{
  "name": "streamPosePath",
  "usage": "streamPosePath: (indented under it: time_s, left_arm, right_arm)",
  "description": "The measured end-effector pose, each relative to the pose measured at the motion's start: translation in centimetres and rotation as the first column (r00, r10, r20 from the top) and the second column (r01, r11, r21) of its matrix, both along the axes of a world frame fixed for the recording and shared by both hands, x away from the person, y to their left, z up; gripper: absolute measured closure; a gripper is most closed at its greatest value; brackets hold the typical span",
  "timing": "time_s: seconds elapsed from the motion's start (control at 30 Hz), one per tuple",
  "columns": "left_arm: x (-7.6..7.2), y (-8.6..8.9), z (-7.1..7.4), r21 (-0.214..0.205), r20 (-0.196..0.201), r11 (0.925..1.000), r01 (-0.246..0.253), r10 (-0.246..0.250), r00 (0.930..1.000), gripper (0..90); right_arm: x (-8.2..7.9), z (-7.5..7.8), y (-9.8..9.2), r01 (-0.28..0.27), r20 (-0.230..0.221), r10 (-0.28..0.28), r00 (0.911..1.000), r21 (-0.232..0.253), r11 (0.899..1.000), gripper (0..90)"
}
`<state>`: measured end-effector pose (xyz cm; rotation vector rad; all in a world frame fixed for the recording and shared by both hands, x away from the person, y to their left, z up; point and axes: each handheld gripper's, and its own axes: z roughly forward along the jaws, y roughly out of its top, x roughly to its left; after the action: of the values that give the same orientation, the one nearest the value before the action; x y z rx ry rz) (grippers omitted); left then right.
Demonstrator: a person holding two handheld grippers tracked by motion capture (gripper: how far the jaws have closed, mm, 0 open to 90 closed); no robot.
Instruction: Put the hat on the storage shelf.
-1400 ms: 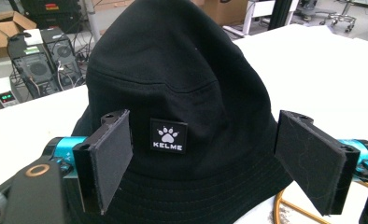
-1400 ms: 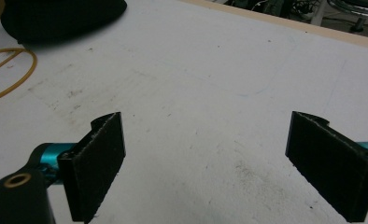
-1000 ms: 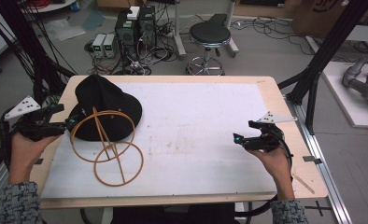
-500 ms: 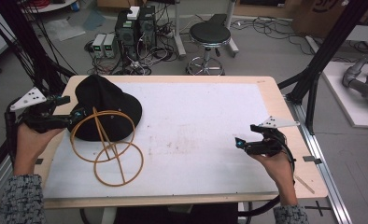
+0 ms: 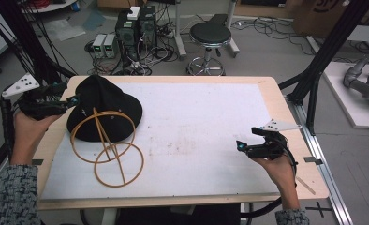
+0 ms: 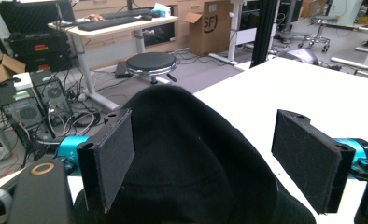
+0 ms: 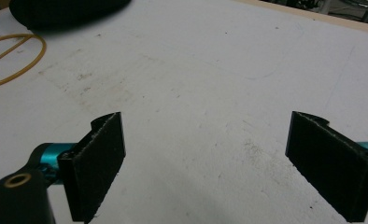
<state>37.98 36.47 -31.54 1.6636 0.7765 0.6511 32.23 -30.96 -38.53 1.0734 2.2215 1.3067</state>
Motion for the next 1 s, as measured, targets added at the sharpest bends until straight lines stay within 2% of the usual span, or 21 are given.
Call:
streamPosePath:
  time_s: [0.33, 0.47, 0.73, 1.0]
  left_arm:
    - [1.7, -1.3, 0.5, 0.008, 0.0, 0.9997, 0.024, -0.024, 0.9997, 22.0]
    - [2.5, -1.5, 0.6, 0.022, -0.013, 0.9995, 0.023, -0.023, 0.9997, 22.0]
    - [3.8, -2.1, 1.3, 0.024, -0.007, 0.9993, 0.03, -0.03, 0.9995, 22.7]
    - [6.2, -3.4, 1.0, 0.04, -0.02, 0.9987, 0.032, -0.031, 0.9993, 22.8]
  right_arm:
    - [-0.4, -0.2, -0.3, -0.003, 0.004, 0.003, 1.0, -0.006, 1.0, 11.7]
    - [-0.6, -0.3, -0.4, 0.0, 0.001, 0.0, 1.0, -0.008, 1.0, 11.7]
    - [-1.2, -0.3, -0.8, 0.011, 0.006, -0.011, 0.9999, -0.004, 1.0, 11.7]
    - [-1.8, -0.3, -0.9, 0.013, 0.012, -0.013, 0.9999, -0.006, 1.0, 11.7]
